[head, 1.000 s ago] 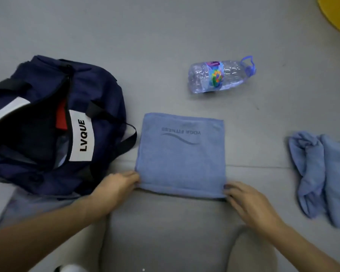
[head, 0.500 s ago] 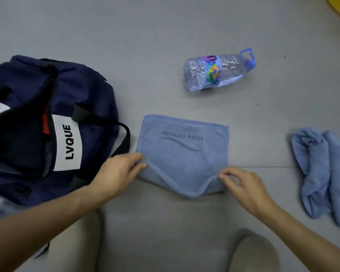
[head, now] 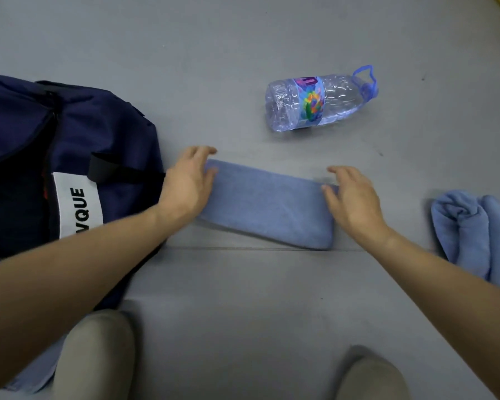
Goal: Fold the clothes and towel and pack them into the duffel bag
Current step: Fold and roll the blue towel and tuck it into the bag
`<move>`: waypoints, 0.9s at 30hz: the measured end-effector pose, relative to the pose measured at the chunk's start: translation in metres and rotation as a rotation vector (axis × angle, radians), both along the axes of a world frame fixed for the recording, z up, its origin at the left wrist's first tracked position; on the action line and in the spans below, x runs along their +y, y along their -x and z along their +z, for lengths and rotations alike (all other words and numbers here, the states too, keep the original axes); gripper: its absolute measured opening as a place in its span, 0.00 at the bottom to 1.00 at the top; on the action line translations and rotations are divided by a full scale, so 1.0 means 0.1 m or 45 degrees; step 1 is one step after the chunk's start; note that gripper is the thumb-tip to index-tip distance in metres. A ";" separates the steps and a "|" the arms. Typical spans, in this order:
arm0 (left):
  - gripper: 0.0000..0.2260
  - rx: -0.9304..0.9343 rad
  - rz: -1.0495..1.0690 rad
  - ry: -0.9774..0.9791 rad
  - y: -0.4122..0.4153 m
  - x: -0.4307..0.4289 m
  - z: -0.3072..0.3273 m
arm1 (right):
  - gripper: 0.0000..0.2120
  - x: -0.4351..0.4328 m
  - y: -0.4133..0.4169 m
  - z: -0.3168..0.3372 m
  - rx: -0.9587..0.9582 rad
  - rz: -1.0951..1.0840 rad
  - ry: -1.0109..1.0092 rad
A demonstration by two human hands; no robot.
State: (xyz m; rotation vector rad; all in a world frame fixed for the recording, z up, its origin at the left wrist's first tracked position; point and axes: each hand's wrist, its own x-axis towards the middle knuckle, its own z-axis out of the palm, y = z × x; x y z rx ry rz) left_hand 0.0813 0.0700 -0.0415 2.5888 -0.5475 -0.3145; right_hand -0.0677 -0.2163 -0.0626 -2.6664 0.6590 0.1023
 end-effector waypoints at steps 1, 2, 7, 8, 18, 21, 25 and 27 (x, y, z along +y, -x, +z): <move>0.16 -0.066 -0.088 -0.030 0.17 0.01 -0.04 | 0.21 0.07 0.03 -0.02 -0.027 0.177 0.060; 0.16 -0.101 -0.190 -0.085 0.37 0.02 -0.09 | 0.23 0.11 0.06 -0.06 -0.006 0.346 0.104; 0.30 0.040 -0.402 -0.417 1.05 0.01 -0.39 | 0.30 0.27 0.21 -0.14 0.334 0.627 0.199; 0.33 0.107 -0.402 -0.465 1.07 0.01 -0.44 | 0.32 0.31 0.25 -0.12 0.343 0.602 0.221; 0.33 -0.235 -0.624 -0.655 0.47 0.01 -0.37 | 0.30 1.18 0.99 0.10 0.347 0.564 0.076; 0.32 -0.368 -0.792 -0.303 0.68 0.07 -0.35 | 0.31 1.23 1.00 0.01 0.197 0.738 0.166; 0.25 -0.310 -1.007 -0.103 1.26 0.35 -0.54 | 0.36 1.13 1.02 -0.17 0.225 0.943 0.202; 0.30 -0.243 -1.076 -0.147 1.40 0.51 -0.63 | 0.30 1.08 1.02 -0.23 0.209 0.969 0.233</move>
